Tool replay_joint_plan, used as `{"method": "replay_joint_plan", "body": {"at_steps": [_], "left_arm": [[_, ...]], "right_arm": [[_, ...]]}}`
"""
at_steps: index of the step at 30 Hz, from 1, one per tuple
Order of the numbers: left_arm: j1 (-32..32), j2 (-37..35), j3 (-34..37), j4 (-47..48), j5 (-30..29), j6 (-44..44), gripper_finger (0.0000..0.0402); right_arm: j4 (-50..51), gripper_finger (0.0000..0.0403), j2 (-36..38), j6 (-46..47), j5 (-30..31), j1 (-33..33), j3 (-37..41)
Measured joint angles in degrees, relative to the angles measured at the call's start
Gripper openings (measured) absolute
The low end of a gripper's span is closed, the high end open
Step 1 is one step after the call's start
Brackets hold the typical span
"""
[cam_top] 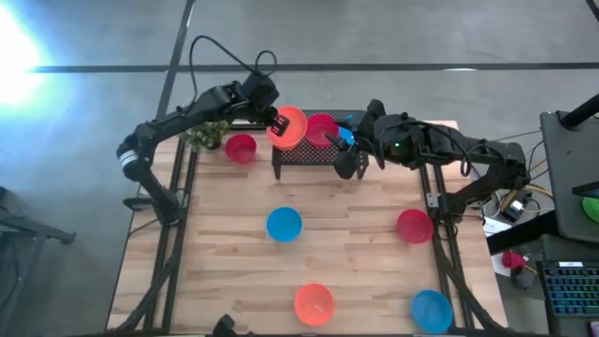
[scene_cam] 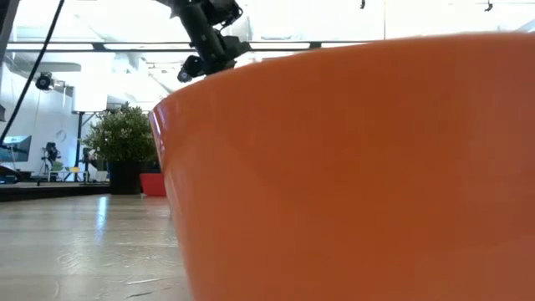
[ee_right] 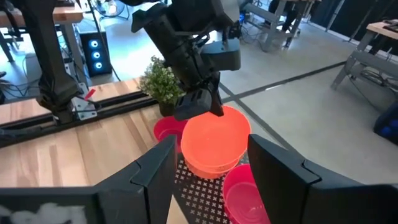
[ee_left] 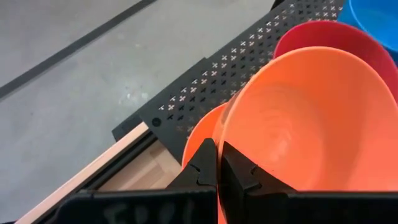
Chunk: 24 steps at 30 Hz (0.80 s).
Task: Pick & Place Mini bowls
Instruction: Stack the top orange bowl on top of the orange bowl on the shelf
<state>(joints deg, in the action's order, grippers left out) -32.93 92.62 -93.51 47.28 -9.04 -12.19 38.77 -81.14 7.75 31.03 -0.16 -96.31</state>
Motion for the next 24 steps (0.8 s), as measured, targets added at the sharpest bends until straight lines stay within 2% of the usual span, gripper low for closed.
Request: {"method": "replay_joint_plan", "body": {"at_steps": [18,24], "left_arm": [[0.02,1.57,0.02,1.38,-0.02,0.22,0.0001],[0.02,1.57,0.02,1.36,-0.02,0.20,0.0031]], "right_arm": [[-0.05,0.0194,0.02,-0.46,0.17,0.00,0.00],[-0.07,0.0194,0.04,-0.46,0.44,0.00,0.00]]}}
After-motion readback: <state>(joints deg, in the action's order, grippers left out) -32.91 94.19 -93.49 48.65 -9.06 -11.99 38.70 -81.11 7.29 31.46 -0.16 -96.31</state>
